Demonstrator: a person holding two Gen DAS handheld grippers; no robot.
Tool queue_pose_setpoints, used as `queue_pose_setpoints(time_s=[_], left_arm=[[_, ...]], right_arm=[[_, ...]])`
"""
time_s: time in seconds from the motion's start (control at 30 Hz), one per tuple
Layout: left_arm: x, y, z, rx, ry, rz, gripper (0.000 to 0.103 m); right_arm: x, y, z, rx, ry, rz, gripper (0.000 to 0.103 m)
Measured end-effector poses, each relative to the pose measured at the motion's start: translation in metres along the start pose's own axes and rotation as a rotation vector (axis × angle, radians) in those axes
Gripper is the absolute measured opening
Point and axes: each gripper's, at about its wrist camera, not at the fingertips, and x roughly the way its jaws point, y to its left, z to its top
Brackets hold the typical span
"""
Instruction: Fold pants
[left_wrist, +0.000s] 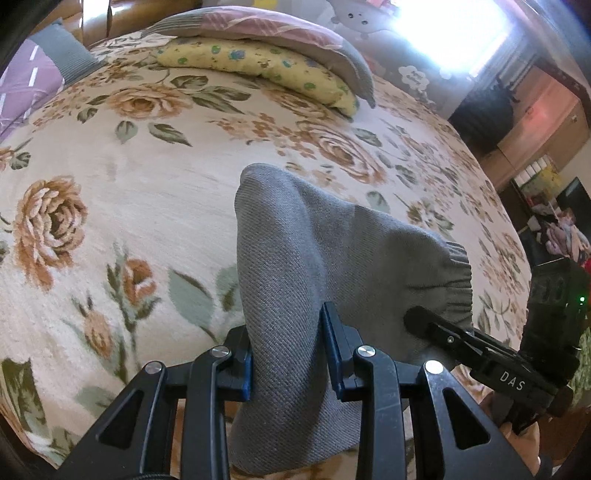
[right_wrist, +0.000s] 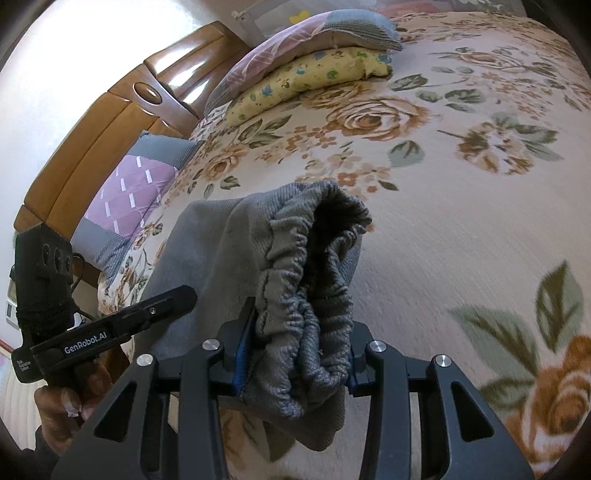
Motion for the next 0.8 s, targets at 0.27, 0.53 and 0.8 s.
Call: queue_pose_setpoints(time_s=[0.27, 0.53, 0.8], left_arm=[[0.018, 0.014, 0.009, -0.021, 0.017, 0.012, 0.030], [0.034, 0.021, 0.005, -0.025, 0.046, 0.019, 0.033], [0.040, 0.028, 0.002, -0.003, 0.043, 0.041, 0.049]], right_arm=[[0.025, -0.001, 0.010, -0.002, 0.022, -0.007, 0.041], [0.042, -0.014, 0.008, 0.030, 0.064, -0.032, 0.045], [0.041, -0.007, 0.006, -0.066, 0.031, -0.174, 0.064]])
